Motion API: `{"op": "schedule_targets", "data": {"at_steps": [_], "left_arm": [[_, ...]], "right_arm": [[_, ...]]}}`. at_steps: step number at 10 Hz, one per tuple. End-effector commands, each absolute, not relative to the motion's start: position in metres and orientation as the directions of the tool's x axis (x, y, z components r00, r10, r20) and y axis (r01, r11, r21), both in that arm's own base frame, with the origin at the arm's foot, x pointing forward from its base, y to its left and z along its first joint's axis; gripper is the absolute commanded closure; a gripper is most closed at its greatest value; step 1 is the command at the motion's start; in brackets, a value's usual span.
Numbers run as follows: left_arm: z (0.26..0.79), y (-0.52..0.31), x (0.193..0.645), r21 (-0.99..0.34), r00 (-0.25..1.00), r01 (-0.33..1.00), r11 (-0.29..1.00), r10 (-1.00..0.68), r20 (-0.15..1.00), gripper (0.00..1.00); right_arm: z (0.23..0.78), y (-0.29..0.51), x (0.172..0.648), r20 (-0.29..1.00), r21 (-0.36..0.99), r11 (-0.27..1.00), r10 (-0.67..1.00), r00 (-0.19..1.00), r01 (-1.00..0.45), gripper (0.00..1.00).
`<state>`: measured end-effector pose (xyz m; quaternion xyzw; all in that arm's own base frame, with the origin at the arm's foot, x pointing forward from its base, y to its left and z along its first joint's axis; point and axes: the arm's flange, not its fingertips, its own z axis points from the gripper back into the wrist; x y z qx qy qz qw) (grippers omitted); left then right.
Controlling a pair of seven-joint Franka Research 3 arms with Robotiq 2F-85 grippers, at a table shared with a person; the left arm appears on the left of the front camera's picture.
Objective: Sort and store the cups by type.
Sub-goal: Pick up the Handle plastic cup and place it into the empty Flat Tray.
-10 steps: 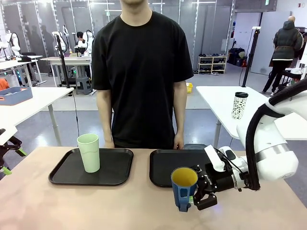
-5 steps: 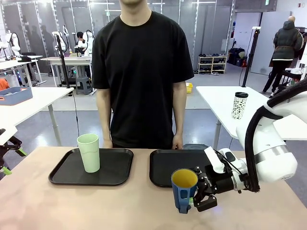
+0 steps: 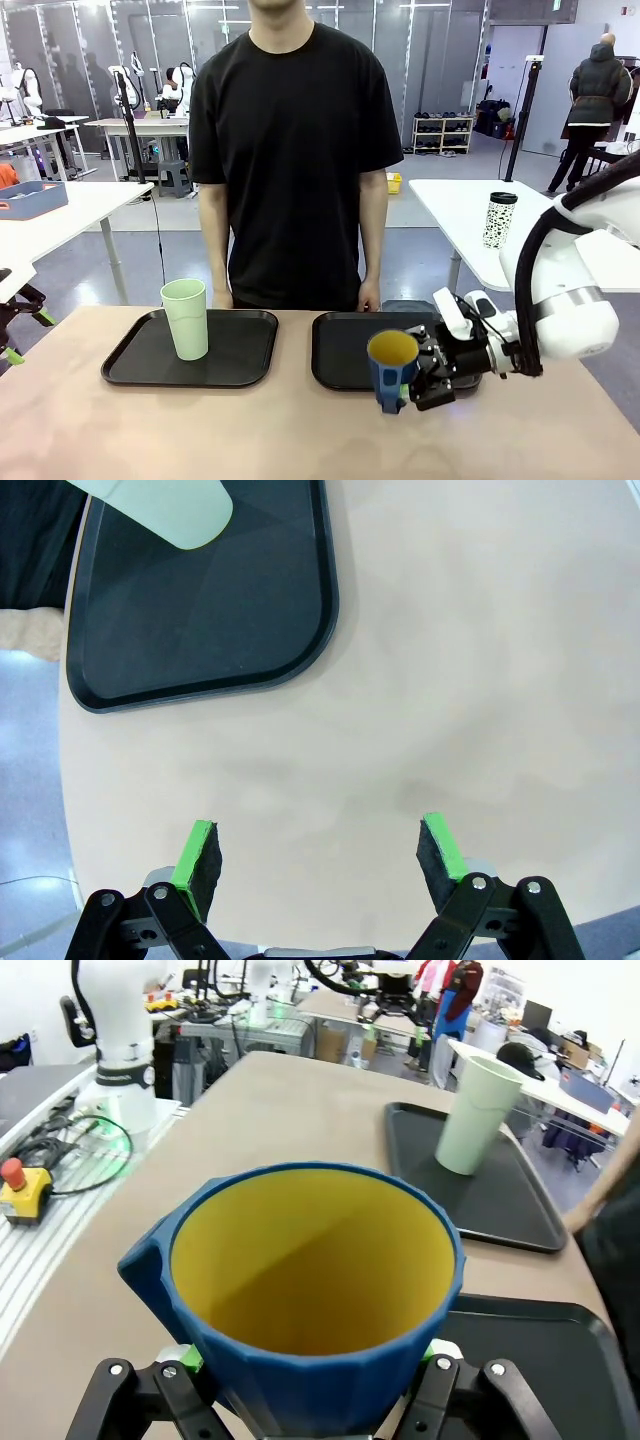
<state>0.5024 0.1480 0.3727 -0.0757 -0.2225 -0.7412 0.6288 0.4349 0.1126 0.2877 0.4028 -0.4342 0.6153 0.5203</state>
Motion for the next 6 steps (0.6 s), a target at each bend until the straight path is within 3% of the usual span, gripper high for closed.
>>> {"op": "schedule_targets", "data": {"at_steps": [1, 6], "left_arm": [[0.374, 0.148, 0.501, 0.242, -0.208, 0.963, -0.119, -0.897, 0.389, 0.00], [0.374, 0.148, 0.501, 0.242, -0.208, 0.963, -0.119, -0.897, 0.389, 0.00]], "right_arm": [[0.291, 0.104, 0.475, 0.939, -0.123, -0.060, 0.316, -0.136, -0.991, 0.26], [0.315, 0.074, 0.564, 0.947, -0.126, 0.027, 0.300, -0.112, -0.992, 0.26]]}}
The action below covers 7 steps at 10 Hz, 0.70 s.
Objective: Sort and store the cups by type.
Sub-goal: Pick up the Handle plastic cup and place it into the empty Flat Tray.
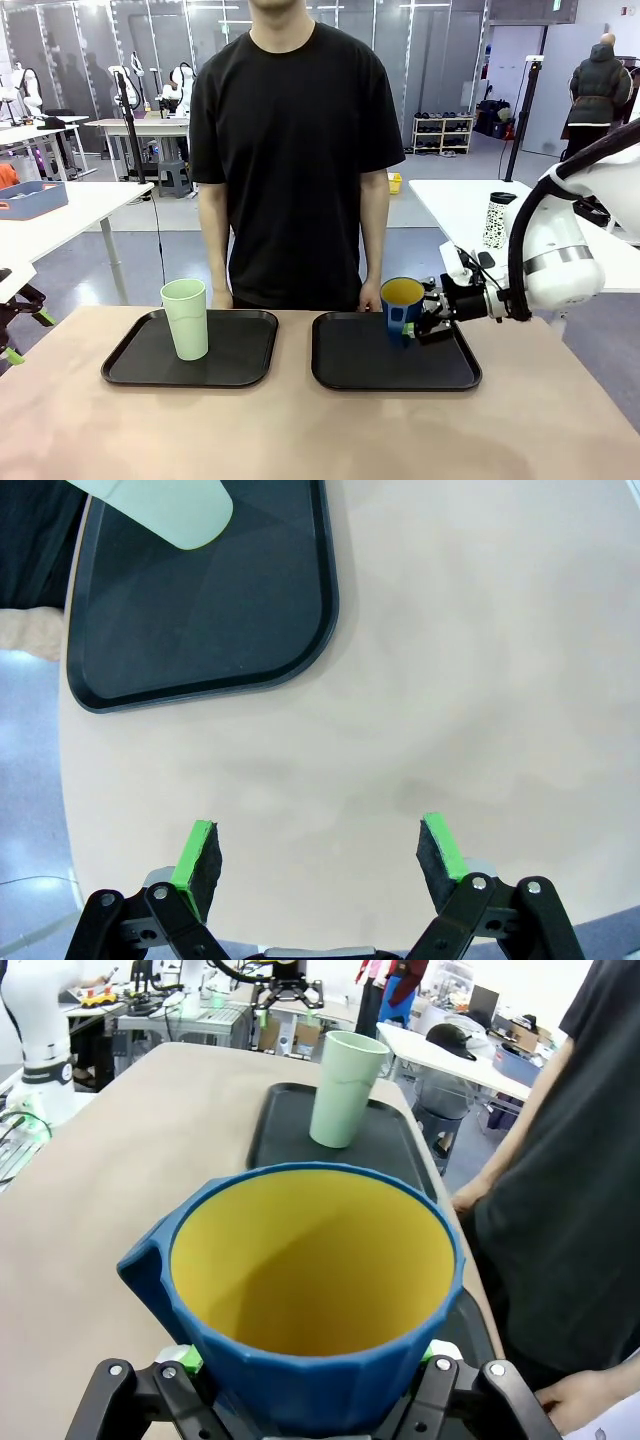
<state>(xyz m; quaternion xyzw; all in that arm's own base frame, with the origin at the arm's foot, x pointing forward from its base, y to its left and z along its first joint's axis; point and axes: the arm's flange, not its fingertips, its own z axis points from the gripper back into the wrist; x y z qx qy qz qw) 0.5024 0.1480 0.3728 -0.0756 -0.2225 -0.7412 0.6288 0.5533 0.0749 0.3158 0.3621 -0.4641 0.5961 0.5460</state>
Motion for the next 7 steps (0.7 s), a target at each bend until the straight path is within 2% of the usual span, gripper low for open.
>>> {"op": "schedule_targets", "data": {"at_steps": [1, 7], "left_arm": [[0.374, 0.148, 0.501, 0.242, -0.208, 0.963, -0.119, -0.897, 0.389, 0.00], [0.374, 0.148, 0.501, 0.242, -0.208, 0.963, -0.119, -0.897, 0.389, 0.00]], "right_arm": [[0.314, 0.070, 0.572, 0.951, -0.121, 0.037, 0.292, -0.105, -0.992, 0.26], [0.311, 0.060, 0.588, 0.973, -0.081, 0.065, 0.219, -0.065, -0.995, 0.26]]}}
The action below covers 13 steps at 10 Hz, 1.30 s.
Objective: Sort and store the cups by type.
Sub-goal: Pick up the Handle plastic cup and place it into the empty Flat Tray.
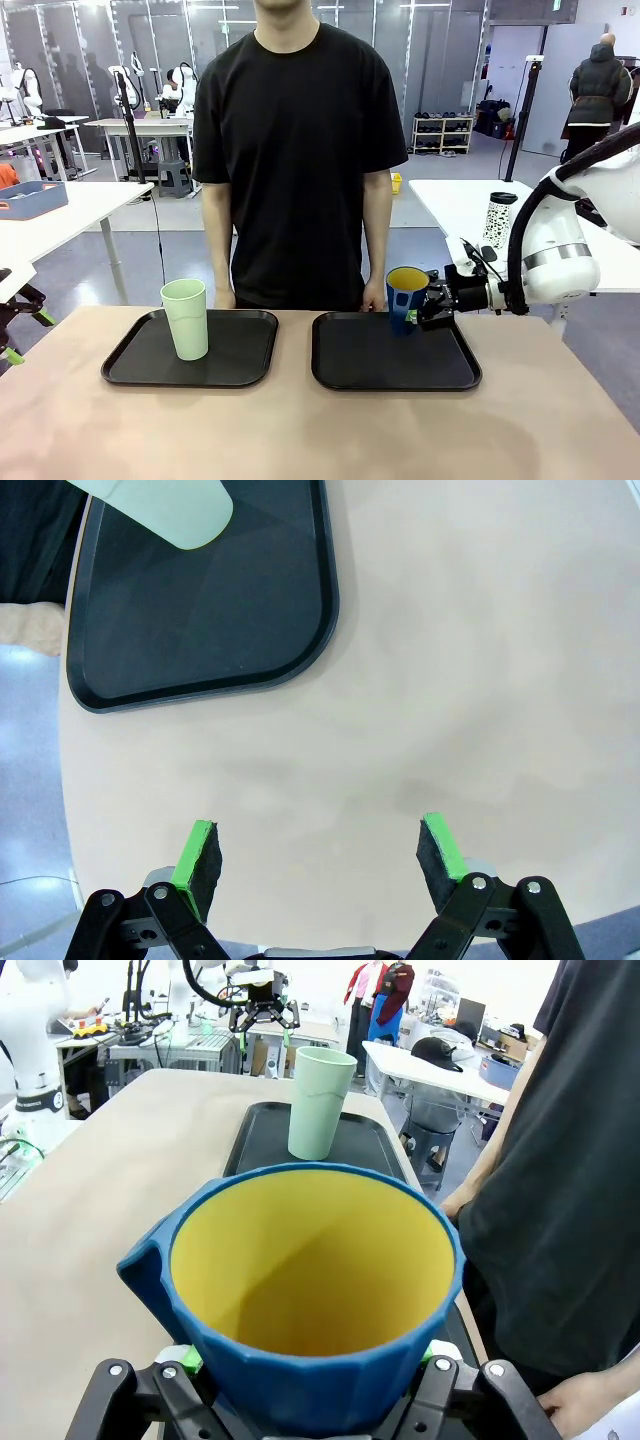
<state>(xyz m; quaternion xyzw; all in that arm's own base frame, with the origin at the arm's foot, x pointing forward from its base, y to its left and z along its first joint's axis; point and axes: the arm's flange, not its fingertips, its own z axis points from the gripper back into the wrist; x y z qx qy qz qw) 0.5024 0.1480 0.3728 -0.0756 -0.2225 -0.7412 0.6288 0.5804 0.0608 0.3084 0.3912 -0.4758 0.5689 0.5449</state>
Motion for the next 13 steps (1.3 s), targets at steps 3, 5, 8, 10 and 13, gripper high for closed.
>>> {"op": "schedule_targets", "data": {"at_steps": [3, 5, 8, 10, 13], "left_arm": [[0.374, 0.148, 0.501, 0.242, -0.208, 0.963, -0.119, -0.897, 0.389, 0.00], [0.374, 0.148, 0.501, 0.242, -0.208, 0.963, -0.119, -0.897, 0.389, 0.00], [0.374, 0.148, 0.501, 0.242, -0.208, 0.963, -0.119, -0.897, 0.389, 0.00], [0.374, 0.148, 0.501, 0.242, -0.208, 0.963, -0.119, -0.897, 0.389, 0.00], [0.374, 0.148, 0.501, 0.242, -0.208, 0.963, -0.119, -0.897, 0.389, 0.00]], "right_arm": [[0.297, 0.059, 0.590, 0.976, -0.058, 0.071, 0.212, -0.042, -0.996, 0.26], [0.276, 0.058, 0.591, 0.979, -0.040, 0.064, 0.205, -0.026, -0.997, 0.26], [0.247, 0.062, 0.595, 0.988, -0.022, 0.075, 0.156, -0.010, -0.997, 0.26], [0.230, 0.066, 0.600, 0.991, -0.004, 0.078, 0.135, 0.007, -0.997, 0.26], [0.214, 0.069, 0.604, 0.990, 0.004, 0.075, 0.143, 0.014, -0.997, 0.26]]}}
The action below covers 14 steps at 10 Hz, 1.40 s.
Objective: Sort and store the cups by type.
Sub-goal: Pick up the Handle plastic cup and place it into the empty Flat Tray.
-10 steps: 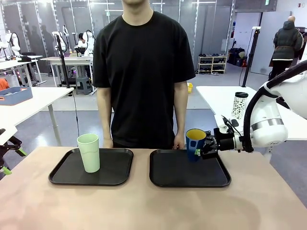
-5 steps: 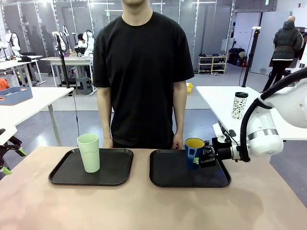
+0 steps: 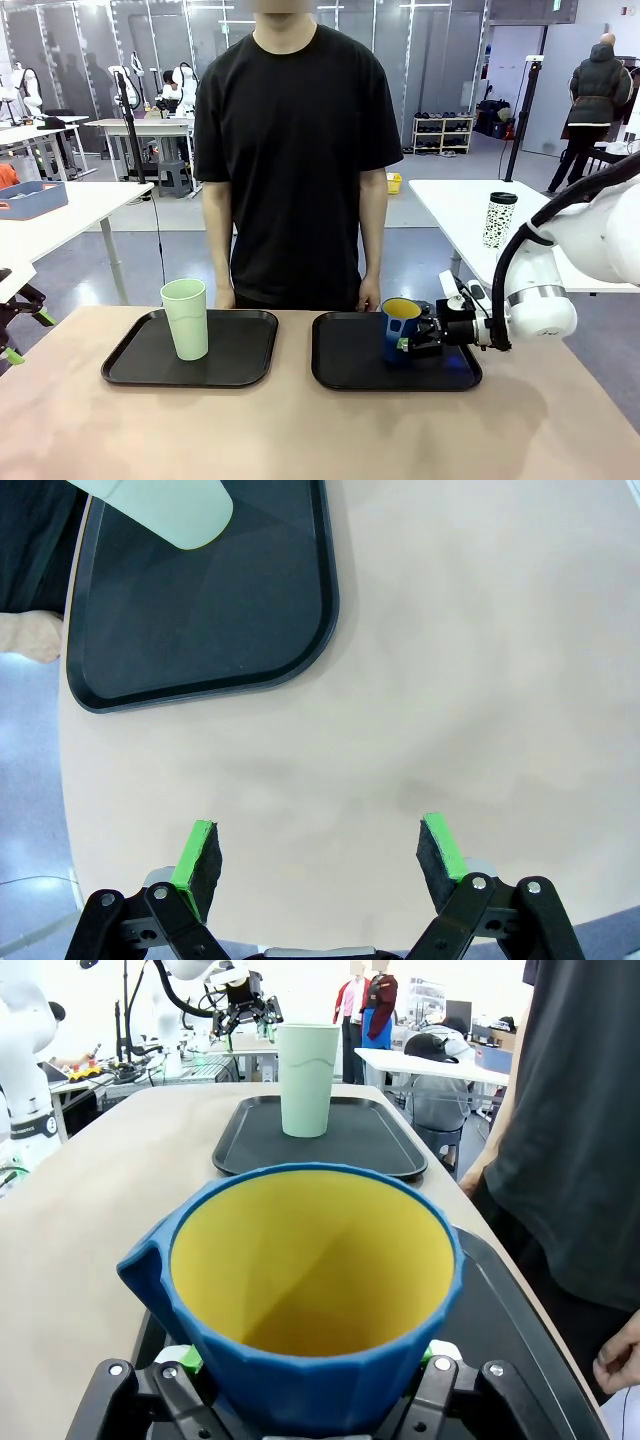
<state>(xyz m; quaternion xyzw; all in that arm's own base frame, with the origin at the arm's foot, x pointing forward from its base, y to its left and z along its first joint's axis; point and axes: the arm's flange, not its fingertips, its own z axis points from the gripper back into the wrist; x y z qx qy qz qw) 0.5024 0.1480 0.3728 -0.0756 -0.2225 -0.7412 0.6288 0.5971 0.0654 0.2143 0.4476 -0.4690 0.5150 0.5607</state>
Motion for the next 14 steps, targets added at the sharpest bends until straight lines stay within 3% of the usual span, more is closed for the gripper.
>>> {"op": "schedule_targets", "data": {"at_steps": [1, 4, 5, 6, 7, 14], "left_arm": [[0.374, 0.148, 0.501, 0.242, -0.208, 0.963, -0.119, -0.897, 0.389, 0.00], [0.374, 0.148, 0.501, 0.242, -0.208, 0.963, -0.119, -0.897, 0.389, 0.00], [0.374, 0.148, 0.501, 0.242, -0.208, 0.963, -0.119, -0.897, 0.389, 0.00], [0.374, 0.148, 0.501, 0.242, -0.208, 0.963, -0.119, -0.897, 0.389, 0.00], [0.374, 0.148, 0.501, 0.242, -0.208, 0.963, -0.119, -0.897, 0.389, 0.00], [0.374, 0.148, 0.501, 0.242, -0.208, 0.963, -0.119, -0.897, 0.389, 0.00]], "right_arm": [[0.209, 0.069, 0.605, 0.989, 0.002, 0.076, 0.145, 0.013, -0.997, 0.26], [0.202, 0.071, 0.605, 0.988, 0.008, 0.066, 0.151, 0.018, -0.998, 0.26], [0.203, 0.071, 0.604, 0.988, 0.008, 0.065, 0.153, 0.018, -0.998, 0.06], [0.204, 0.071, 0.603, 0.986, 0.009, 0.056, 0.165, 0.018, -0.998, 0.06], [0.205, 0.071, 0.603, 0.986, 0.014, 0.053, 0.166, 0.022, -0.998, 0.00], [0.210, 0.055, 0.595, 0.983, 0.052, 0.042, 0.173, 0.058, -0.998, 0.00]]}}
